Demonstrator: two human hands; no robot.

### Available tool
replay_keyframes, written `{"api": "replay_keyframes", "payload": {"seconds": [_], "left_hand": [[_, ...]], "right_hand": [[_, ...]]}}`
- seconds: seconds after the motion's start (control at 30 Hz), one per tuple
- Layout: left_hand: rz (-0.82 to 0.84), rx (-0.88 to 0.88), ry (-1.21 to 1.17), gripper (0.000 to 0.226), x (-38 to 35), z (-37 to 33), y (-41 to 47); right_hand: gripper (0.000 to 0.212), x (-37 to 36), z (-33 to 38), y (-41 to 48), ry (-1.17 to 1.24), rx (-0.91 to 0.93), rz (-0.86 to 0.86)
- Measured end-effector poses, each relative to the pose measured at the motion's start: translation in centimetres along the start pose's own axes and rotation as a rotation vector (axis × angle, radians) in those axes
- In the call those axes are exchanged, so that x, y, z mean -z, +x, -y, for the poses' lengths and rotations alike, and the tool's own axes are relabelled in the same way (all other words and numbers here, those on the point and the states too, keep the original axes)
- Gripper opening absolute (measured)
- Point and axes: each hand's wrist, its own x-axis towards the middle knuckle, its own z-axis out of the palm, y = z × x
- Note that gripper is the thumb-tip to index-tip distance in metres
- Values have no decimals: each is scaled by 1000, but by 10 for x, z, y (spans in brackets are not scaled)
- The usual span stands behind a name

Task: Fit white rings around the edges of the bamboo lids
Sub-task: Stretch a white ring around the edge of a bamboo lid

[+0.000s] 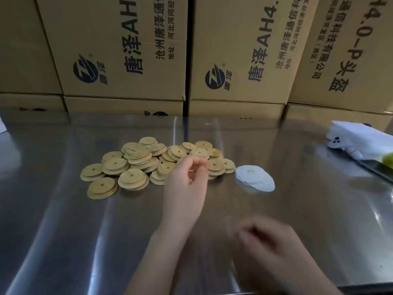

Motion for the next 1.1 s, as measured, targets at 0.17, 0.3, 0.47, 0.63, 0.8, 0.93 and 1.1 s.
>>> {"api": "replay_keyframes", "payload": {"seconds": [0.17, 0.3, 0.47, 0.63, 0.8, 0.93, 1.1], "left_hand": [[21, 21, 212, 21, -11, 21, 35], [120, -50, 515, 14, -18, 46, 52], [289, -187, 828, 20, -17, 73, 70], [338, -250, 929, 22, -13, 88, 85], [376, -290, 964, 28, -11, 93, 93], [379, -321, 954, 42, -11, 92, 90], [370, -305, 919, 74, -8, 87, 81]], "right_hand": [[27, -13, -33, 96, -49, -210, -83], [39, -26, -69, 136, -231, -285, -47], [62, -40, -91, 165, -329, -341, 1], [65, -50, -104, 181, -320, -354, -6], [64, -50, -107, 184, -298, -322, -72], [61, -50, -101, 178, -224, -253, -158], [59, -48, -83, 169, -46, -190, -205]]}}
